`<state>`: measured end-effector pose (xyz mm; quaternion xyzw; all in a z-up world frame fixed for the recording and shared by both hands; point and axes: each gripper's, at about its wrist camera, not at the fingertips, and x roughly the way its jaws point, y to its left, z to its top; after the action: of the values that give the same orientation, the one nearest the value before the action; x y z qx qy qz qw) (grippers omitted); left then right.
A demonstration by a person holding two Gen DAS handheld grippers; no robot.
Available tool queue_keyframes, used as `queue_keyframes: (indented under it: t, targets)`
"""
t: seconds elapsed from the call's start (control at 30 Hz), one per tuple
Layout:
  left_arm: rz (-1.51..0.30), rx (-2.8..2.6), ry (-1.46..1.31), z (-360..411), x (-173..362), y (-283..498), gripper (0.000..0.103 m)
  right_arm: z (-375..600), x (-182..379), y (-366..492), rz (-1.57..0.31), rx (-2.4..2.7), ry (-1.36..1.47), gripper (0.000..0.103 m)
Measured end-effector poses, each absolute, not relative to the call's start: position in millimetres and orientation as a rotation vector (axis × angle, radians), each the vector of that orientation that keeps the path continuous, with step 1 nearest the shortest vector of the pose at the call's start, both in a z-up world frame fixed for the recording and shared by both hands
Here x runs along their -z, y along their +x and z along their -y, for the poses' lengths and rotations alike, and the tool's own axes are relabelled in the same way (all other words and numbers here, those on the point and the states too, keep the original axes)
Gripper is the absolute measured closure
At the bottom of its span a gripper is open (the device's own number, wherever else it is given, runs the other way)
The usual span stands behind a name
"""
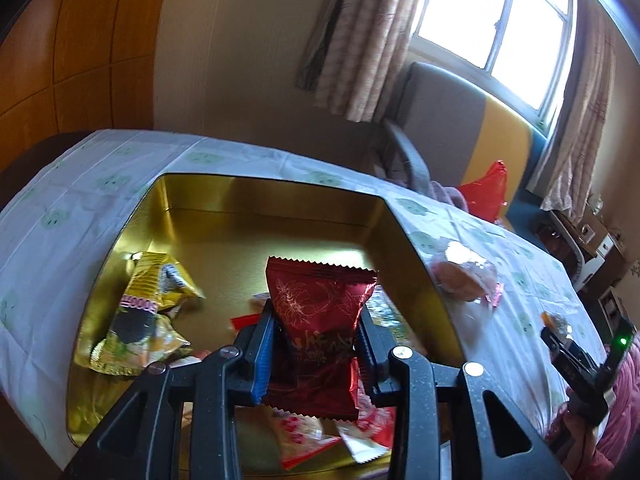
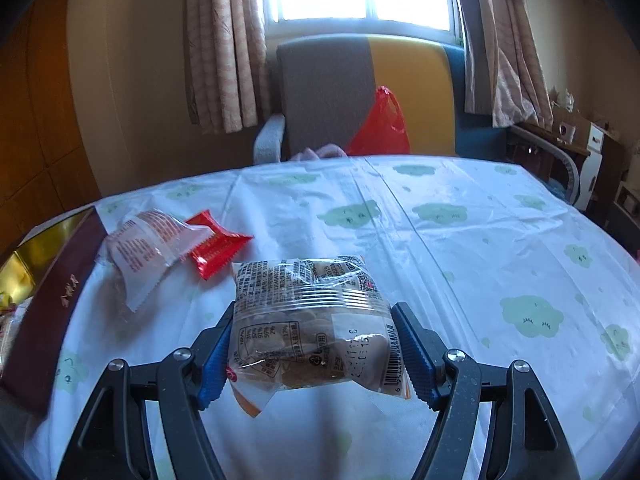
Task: Organize snacks
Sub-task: 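Carry the red candy pack into the tin while the right gripper holds the nut bag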
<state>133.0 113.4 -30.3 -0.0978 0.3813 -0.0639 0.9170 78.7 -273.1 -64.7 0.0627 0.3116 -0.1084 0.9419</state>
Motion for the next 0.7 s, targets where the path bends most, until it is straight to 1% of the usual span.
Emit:
queue_keyframes:
  t: [0.2,0.43,0.63,0.7]
  targets:
    - [-0.858,0.090,-0.234,-138,41,154,0.067,254,57,78,-0.640,0.182,0.057,0.029]
    - [-0.963,0.101,-0.242,-144,60,173,0.066,242,44,66,-0.635,0.124,0.171,0.029]
    - [-0.966,0.063,-0.264,-150,62,180,0.064,225,33,61,-0.633,0.065,0.221,0.029]
    - [-0.959,0.039,-0.262,-152,61,175,0.060,217,31,60,-0.633,0.046,0.220,0.029]
